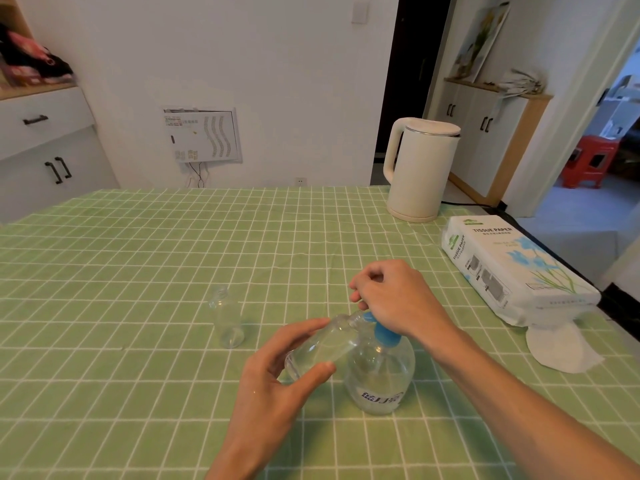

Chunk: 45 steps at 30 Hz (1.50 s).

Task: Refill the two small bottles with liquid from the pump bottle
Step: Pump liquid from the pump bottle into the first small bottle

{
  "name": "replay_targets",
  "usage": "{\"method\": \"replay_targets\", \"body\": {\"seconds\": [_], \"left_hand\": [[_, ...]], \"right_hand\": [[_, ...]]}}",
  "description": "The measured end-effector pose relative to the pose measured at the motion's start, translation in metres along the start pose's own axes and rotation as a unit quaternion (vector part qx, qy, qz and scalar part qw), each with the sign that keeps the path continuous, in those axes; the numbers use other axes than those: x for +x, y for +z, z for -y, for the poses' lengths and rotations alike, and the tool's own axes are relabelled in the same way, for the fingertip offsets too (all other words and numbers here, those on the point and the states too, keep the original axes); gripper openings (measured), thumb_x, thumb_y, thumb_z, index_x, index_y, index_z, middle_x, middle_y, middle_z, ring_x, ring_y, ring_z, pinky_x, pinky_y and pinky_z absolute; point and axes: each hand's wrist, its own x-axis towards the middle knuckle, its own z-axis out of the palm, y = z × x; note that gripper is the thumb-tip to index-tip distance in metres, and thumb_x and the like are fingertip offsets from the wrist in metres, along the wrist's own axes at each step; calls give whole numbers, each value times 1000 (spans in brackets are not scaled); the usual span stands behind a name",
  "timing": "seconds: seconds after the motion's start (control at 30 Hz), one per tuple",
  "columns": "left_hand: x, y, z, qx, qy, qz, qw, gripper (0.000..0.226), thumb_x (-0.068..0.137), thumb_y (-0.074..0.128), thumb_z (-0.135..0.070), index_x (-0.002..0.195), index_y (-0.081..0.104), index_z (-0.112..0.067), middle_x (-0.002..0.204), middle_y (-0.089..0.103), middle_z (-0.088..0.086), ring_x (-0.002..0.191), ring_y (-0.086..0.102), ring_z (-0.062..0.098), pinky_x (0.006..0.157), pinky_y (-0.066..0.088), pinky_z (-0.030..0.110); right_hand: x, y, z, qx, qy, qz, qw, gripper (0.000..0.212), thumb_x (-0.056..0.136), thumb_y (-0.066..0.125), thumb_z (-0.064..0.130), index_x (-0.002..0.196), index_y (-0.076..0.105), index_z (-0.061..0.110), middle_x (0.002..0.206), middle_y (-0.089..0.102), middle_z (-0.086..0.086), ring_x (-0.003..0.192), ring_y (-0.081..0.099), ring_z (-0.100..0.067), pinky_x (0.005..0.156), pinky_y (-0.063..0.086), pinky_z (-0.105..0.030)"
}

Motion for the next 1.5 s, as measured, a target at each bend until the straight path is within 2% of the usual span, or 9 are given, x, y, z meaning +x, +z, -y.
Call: {"method": "replay_targets", "body": {"seconds": [0.27, 0.43, 0.53, 0.83, 0.93, 1.07, 1.17, 1.33, 1.5], "left_hand": [[0, -1, -3, -6, 1, -9, 1000, 47, 76, 84, -30, 121, 74, -41, 127, 77, -10, 125, 69, 13, 105, 51, 20], [1, 1, -2, 5, -1, 4, 1000, 49, 80, 85, -16, 121, 75, -39, 128, 76, -10, 126, 68, 13, 107, 50, 21], [2, 3, -2, 9, -2, 5, 1000, 50, 79, 84, -13, 121, 75, -40, 126, 77, -11, 125, 69, 12, 104, 50, 18], [0, 2, -1, 5, -4, -1, 1000, 50, 80, 84, -14, 121, 74, -42, 127, 77, -10, 126, 68, 13, 107, 49, 20], [0, 3, -2, -5, -8, -6, 1000, 49, 80, 84, -14, 121, 75, -39, 128, 76, -9, 128, 68, 14, 111, 49, 27], [-1, 3, -4, -22, -18, -17, 999, 50, 78, 85, -17, 123, 74, -35, 128, 77, -5, 126, 69, 17, 111, 52, 35], [-3, 1, -5, -24, -35, -42, 998, 57, 76, 86, -23, 128, 71, -41, 128, 76, -6, 125, 69, 16, 106, 53, 37], [9, -4, 1, -6, -51, -50, 997, 58, 91, 78, 1, 136, 65, -33, 130, 73, -16, 114, 74, 11, 91, 59, 20], [30, -5, 16, 33, -72, -67, 995, 51, 95, 69, 5, 136, 58, -23, 127, 73, -11, 115, 72, 10, 102, 60, 37]], "right_hand": [[0, -5, 5, -3, -7, 5, 1000, 30, 101, 59, 28, 96, 79, 5, 95, 84, -14, 96, 80, -39, 91, 65, -59], [1, -2, 3, 18, 1, 3, 1000, 27, 102, 60, 25, 82, 79, 20, 80, 82, 6, 85, 82, -27, 92, 66, -54], [1, 1, 0, 20, 7, 6, 1000, 31, 104, 59, 24, 80, 78, 22, 80, 81, 9, 84, 81, -22, 93, 65, -52], [-2, -2, 4, 36, -3, -8, 999, 26, 102, 61, 25, 85, 80, 18, 82, 83, 2, 86, 82, -29, 90, 67, -55], [0, -4, 4, 56, -17, -21, 998, 27, 102, 62, 27, 84, 80, 18, 82, 84, 2, 84, 82, -22, 86, 67, -48], [2, -7, 3, 163, -17, -8, 986, 26, 105, 63, 23, 88, 82, 22, 81, 84, 12, 74, 78, -2, 78, 55, -25], [1, -9, 2, 205, -21, -9, 978, 26, 106, 62, 22, 90, 82, 20, 84, 85, 9, 76, 79, -2, 77, 54, -23], [1, -11, 3, 219, -27, -6, 975, 25, 107, 62, 27, 93, 81, 21, 86, 85, 10, 77, 78, 0, 77, 53, -20], [-2, -13, -3, 228, -38, -7, 973, 24, 108, 63, 31, 96, 82, 21, 89, 85, 10, 81, 79, -1, 76, 54, -18]]}}
